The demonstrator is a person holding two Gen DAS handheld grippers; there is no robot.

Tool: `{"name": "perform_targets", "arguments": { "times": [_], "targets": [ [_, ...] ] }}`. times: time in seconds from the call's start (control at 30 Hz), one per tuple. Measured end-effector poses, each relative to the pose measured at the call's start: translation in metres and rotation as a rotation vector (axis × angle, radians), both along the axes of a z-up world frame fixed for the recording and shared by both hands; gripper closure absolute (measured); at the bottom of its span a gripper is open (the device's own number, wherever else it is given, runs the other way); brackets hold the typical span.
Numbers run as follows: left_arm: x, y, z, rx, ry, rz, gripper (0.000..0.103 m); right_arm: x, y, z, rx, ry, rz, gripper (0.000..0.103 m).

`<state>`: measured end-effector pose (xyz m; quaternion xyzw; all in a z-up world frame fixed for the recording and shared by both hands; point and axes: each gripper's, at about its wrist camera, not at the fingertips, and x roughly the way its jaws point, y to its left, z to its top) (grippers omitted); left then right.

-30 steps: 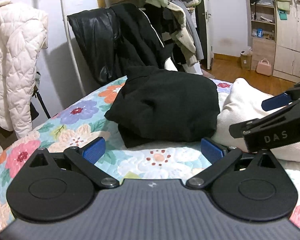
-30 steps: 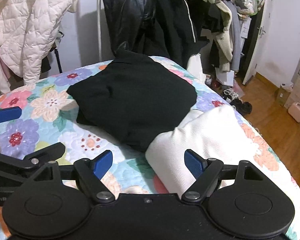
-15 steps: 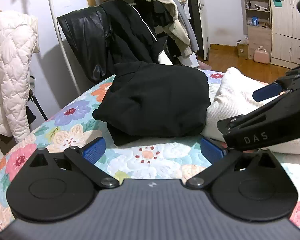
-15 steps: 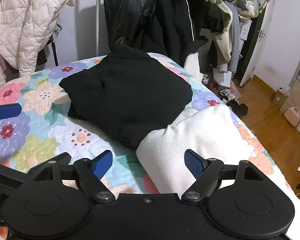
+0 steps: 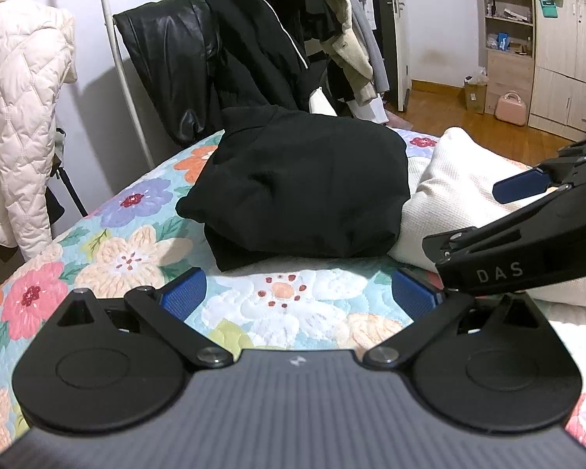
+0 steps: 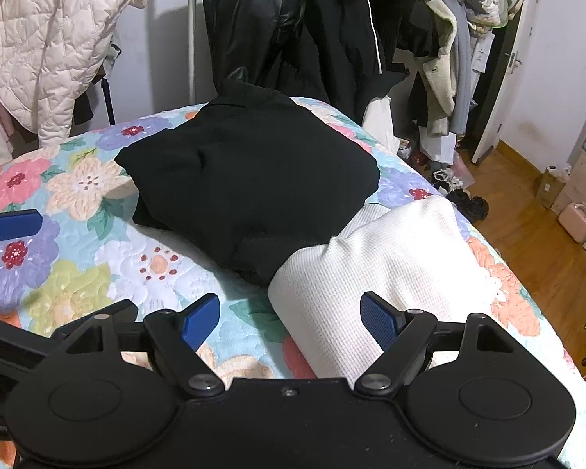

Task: Fold clothes

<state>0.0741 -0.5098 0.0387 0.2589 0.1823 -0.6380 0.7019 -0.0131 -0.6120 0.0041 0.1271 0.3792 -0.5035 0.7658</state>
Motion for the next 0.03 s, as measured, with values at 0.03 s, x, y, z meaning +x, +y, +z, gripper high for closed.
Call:
{"name": "perform_targets", "arguments": {
  "times": [0.03],
  "targets": [
    [-0.0003, 0.0003, 0.0004, 0.0, -0.002, -0.001, 0.0, -0.0002, 0.0, 0.0, 0.001, -0.001, 0.0, 0.02]
  ]
}}
